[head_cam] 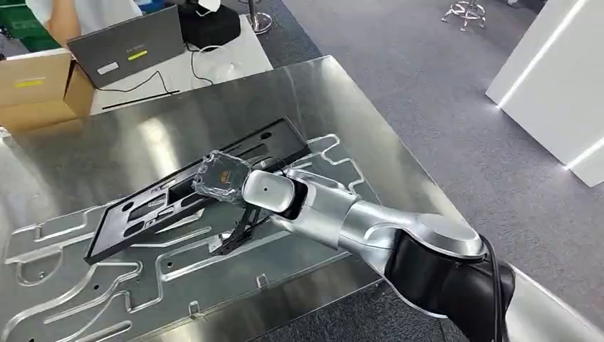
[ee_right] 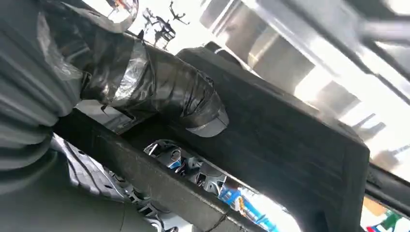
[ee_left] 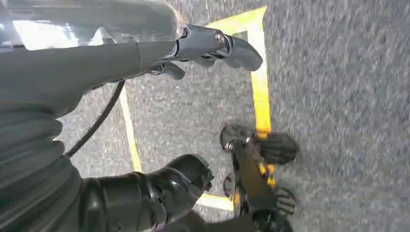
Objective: Take the parts from the cabinet and place them on the table.
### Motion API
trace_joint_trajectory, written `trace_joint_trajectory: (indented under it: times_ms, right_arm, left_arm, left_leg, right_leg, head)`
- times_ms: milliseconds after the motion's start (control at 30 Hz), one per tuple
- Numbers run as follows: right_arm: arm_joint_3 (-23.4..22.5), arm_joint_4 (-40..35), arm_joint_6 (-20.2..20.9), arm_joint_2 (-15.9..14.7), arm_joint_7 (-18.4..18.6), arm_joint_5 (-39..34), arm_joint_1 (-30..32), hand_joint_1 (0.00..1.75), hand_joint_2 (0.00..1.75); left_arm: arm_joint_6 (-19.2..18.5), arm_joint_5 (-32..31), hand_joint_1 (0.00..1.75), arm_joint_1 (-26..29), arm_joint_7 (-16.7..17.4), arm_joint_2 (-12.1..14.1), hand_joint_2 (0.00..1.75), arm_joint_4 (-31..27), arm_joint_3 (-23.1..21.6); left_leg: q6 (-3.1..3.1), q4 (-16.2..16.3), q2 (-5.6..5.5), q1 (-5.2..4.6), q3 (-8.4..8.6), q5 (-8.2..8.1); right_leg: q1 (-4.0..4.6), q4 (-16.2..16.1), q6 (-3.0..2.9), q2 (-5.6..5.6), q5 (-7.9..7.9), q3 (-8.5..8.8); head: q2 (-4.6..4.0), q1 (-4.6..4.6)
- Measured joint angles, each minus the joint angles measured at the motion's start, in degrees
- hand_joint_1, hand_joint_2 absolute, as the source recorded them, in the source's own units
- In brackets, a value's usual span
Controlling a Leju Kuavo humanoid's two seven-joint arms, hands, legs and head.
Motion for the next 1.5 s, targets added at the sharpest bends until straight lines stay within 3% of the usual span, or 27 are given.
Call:
trace_joint_trajectory:
  times_ms: [400,633,900,933,1033,1233,1500]
  right_arm:
    - [0.0,-1.0,0.0,-1.0,0.4,-0.1,-0.2,1.75,1.75]
    - [-1.0,-8.3,0.3,-7.3,0.4,-1.0,0.3,1.75,1.75]
    - [-1.5,-11.2,0.9,-9.1,0.4,-1.2,0.4,1.75,1.75]
    - [-1.6,-11.6,0.9,-9.2,0.5,-1.2,0.5,0.0,0.0]
    - [-2.2,-12.2,0.9,-9.0,1.0,-0.8,0.4,0.0,0.0]
    - [-2.3,-10.9,0.9,-6.1,1.6,0.5,0.3,0.0,0.0]
    - [-2.3,-9.8,0.8,-4.9,1.7,0.6,0.2,0.0,0.0]
  left_arm:
    - [0.4,-0.4,0.0,-0.1,-1.0,0.2,1.75,0.0,0.2]
    - [0.1,-1.2,0.0,-0.2,-3.8,0.2,1.75,0.0,0.2]
    - [-0.7,-1.6,0.0,-0.5,-4.9,0.2,1.75,0.0,0.2]
    - [-1.9,-1.4,0.0,-0.6,-4.8,0.2,1.75,0.0,0.2]
    - [-4.5,-0.9,0.0,-0.7,-4.5,0.2,1.75,0.0,0.2]
    - [-4.5,-0.4,0.0,-1.0,-5.1,0.1,1.75,0.0,0.3]
    - [-4.5,-0.3,0.0,-1.1,-5.2,0.1,1.75,0.0,0.4]
  left_leg:
    - [-1.07,-0.6,0.0,0.12,-0.03,0.78]
    - [-1.07,-0.5,-0.03,0.1,-0.17,0.89]
    - [-1.06,-0.5,0.0,0.09,-0.2,0.9]
    - [-1.05,-0.5,0.0,0.09,-0.2,0.9]
    - [-1.05,-0.5,0.0,0.09,-0.21,0.9]
    - [-1.07,-0.5,-0.02,0.11,-0.24,0.98]
    - [-1.08,-0.5,-0.07,0.1,-0.26,0.98]
  right_leg:
    - [0.13,0.3,-0.63,-0.01,0.34,-0.47]
    - [0.11,0.2,-0.65,-0.07,0.55,-0.48]
    - [0.1,0.2,-0.63,-0.05,0.59,-0.51]
    - [0.1,0.2,-0.63,-0.05,0.6,-0.52]
    - [0.1,0.2,-0.63,-0.04,0.6,-0.51]
    - [0.12,0.2,-0.64,-0.07,0.6,-0.55]
    - [0.11,0.2,-0.63,-0.09,0.61,-0.53]
  head:
    - [0.0,-0.04]
    - [0.0,-0.04]
    - [0.0,-0.04]
    - [0.0,-0.04]
    - [0.02,-0.04]
    - [0.02,-0.04]
    - [0.0,-0.04]
